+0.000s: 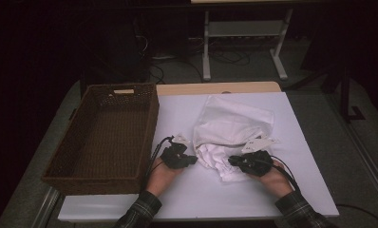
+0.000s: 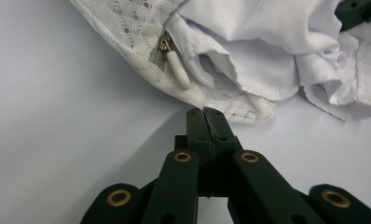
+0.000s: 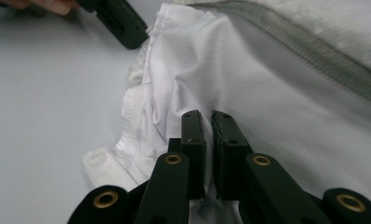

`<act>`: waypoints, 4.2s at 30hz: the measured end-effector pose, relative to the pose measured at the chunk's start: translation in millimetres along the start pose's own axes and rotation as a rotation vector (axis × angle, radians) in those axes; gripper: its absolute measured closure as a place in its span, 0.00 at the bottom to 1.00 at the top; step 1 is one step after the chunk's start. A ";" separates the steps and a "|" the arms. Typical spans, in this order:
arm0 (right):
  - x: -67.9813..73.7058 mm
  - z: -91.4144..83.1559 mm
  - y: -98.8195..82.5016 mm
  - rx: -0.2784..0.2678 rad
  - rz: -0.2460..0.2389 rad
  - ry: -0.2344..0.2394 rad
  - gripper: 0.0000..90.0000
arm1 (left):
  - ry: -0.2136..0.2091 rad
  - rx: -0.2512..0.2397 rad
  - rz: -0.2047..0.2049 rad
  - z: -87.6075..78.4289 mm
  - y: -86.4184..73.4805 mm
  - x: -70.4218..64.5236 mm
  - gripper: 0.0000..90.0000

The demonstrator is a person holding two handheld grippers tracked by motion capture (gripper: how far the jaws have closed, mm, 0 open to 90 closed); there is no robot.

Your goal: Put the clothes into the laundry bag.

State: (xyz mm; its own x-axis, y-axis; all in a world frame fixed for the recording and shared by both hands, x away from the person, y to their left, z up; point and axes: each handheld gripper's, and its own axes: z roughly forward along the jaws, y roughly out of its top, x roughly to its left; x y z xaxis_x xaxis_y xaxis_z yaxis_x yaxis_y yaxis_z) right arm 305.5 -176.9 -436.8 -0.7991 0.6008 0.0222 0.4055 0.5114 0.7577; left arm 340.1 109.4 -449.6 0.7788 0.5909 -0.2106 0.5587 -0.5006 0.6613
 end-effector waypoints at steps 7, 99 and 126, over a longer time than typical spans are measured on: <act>-9.6 4.7 6.4 -0.030 0.073 -0.047 0.94 | -0.001 0.000 0.000 -0.1 -0.2 0.1 1.00; -23.4 7.6 10.3 -0.118 0.114 -0.084 0.95 | -0.001 -0.107 -0.015 -2.5 27.2 7.4 0.94; -11.7 53.0 40.0 -0.004 0.029 -0.029 0.94 | -0.003 -0.084 0.001 2.2 26.5 4.1 0.94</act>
State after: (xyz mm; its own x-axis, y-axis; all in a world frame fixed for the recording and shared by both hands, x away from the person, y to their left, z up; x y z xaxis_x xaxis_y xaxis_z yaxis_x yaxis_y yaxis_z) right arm 354.6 -131.0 -441.2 -0.7740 0.6327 0.0256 0.4266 0.4911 0.7595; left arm 358.7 97.2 -434.5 0.7804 0.5883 -0.2117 0.5317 -0.4462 0.7199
